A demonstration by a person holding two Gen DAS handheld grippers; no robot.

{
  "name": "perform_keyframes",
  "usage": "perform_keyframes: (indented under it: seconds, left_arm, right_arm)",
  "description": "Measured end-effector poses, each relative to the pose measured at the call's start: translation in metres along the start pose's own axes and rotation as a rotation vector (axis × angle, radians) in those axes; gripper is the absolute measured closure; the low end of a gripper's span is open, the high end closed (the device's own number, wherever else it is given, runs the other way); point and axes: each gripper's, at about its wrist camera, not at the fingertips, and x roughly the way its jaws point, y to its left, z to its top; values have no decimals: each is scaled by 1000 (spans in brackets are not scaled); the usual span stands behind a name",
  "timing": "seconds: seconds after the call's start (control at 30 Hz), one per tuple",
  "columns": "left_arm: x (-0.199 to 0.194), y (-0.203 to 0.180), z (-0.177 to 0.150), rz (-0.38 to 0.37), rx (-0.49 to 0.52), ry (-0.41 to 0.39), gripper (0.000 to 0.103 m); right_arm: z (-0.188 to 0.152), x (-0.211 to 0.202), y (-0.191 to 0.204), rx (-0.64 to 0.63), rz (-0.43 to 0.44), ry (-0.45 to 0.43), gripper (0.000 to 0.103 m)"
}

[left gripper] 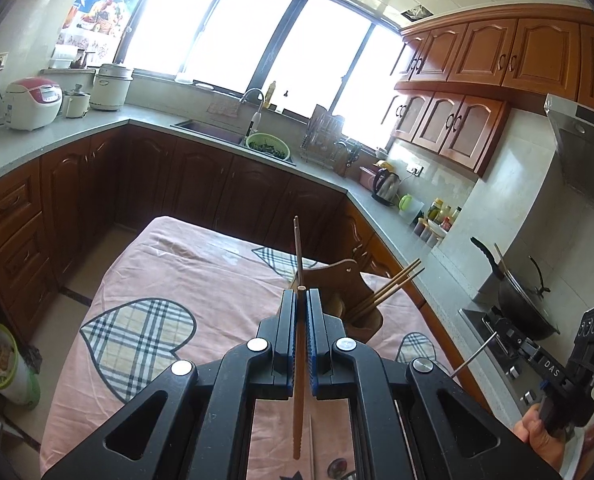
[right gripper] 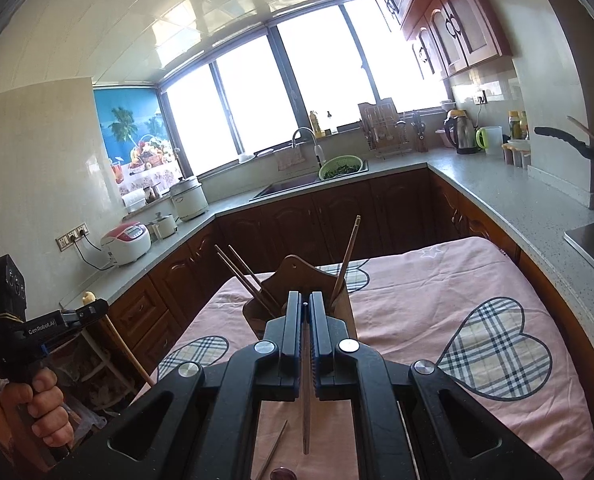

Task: Organize utensils
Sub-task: 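Lift both chopsticks and carry them over the utensil holder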

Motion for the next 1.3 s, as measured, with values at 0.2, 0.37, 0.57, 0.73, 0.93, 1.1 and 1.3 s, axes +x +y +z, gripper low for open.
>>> perform_keyframes:
  seconds: [0.2, 0.37, 0.57, 0.73, 0.93, 1.1, 1.3]
  left_arm:
    - [23, -2, 15, -17, -4, -45, 100]
    - [44, -1, 32, -15, -16, -84, 100]
    - [71, 3, 50, -11, -37, -139, 100]
    - [102, 6, 59, 0, -57, -164, 100]
    - [138, 7, 55, 19, -74, -174, 100]
    - [163, 11, 51, 27, -107, -177, 100]
    - [186, 16, 36, 38, -120, -174, 100]
  right_arm:
    - [23, 11, -4, 24, 7, -49, 100]
    - [46, 25, -10, 40, 10, -87, 100]
    - [70, 40, -15, 72, 14, -141, 100]
    - [85, 55, -15, 73, 8, -175, 100]
    - [89, 71, -14, 49, -15, -185, 100]
    - [86, 85, -18, 35, -40, -183, 100]
    - [76, 101, -26, 52, -48, -164, 100]
